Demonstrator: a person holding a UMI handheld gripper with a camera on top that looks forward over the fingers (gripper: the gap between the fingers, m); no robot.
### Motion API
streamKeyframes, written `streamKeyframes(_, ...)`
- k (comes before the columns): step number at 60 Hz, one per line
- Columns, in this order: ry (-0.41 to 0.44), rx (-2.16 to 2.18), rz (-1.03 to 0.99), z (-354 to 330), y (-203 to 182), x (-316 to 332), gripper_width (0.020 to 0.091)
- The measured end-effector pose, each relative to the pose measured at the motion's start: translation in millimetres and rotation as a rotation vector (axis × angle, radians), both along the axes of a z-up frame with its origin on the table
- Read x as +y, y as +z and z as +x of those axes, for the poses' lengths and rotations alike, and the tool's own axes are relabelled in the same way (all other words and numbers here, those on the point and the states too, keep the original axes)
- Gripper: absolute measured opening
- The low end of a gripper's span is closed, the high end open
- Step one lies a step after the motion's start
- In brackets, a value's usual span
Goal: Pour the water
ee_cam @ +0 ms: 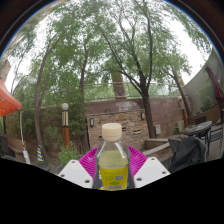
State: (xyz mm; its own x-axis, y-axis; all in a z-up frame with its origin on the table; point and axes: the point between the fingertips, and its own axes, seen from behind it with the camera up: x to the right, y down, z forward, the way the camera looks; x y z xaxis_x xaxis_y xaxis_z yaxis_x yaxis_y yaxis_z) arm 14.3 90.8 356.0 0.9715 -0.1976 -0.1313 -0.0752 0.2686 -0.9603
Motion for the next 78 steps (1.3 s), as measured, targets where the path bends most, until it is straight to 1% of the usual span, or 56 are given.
streamKeyframes(4, -0.076, -0.048, -0.119, 65.8, -74.5, 6.4, 0.0410)
streamKeyframes(6, -0.101, -0.052, -0.176, 94.4, -109.8, 8.2, 0.0412)
streamKeyframes(9, -0.113, -0.046, -0.252, 117.1, -154.6, 13.1, 0.0412)
streamKeyframes(13, -0.114, -0.035, -0.304, 145.2, -202.8, 13.4, 0.0413)
streamKeyframes(23, -0.092, -0.034, -0.396, 181.3, -262.9, 26.0, 0.0421)
streamKeyframes(24, -0.096, -0.041, -0.375, 173.9, -256.1, 27.0, 0.0421)
streamKeyframes(27, -0.101, -0.056, -0.353, 181.6, -251.3, 24.8, 0.0421)
streamKeyframes(31, -0.102, -0.031, -0.338, 178.2, -254.9, 23.9, 0.0429)
streamKeyframes(34, -0.102, -0.040, -0.328, 176.1, -253.8, 24.8, 0.0475)
streamKeyframes(37, -0.106, -0.038, -0.338, 177.6, -255.8, 25.2, 0.0538)
streamKeyframes(38, -0.107, -0.034, -0.362, 177.2, -260.8, 24.7, 0.0564)
streamKeyframes(39, -0.109, -0.026, -0.388, 180.2, -266.6, 22.7, 0.0608)
streamKeyframes(43, -0.077, 0.015, -0.473, 167.7, -290.3, 19.9, 0.0822)
streamKeyframes(44, -0.070, 0.021, -0.470, 167.7, -288.8, 13.6, 0.0862)
streamKeyframes(48, -0.066, 0.041, -0.470, 159.7, -288.5, 0.1, 0.0832)
streamKeyframes(57, -0.096, 0.038, -0.463, 138.1, -276.3, -52.7, 0.0837)
streamKeyframes(67, -0.107, 0.016, -0.456, 91.8, -248.2, -137.3, 0.0839)
streamKeyframes(74, -0.128, 0.010, -0.463, 61.3, -237.7, -196.2, 0.0838)
streamKeyframes(78, -0.139, 0.008, -0.481, 42.4, -238.3, -220.7, 0.0838)
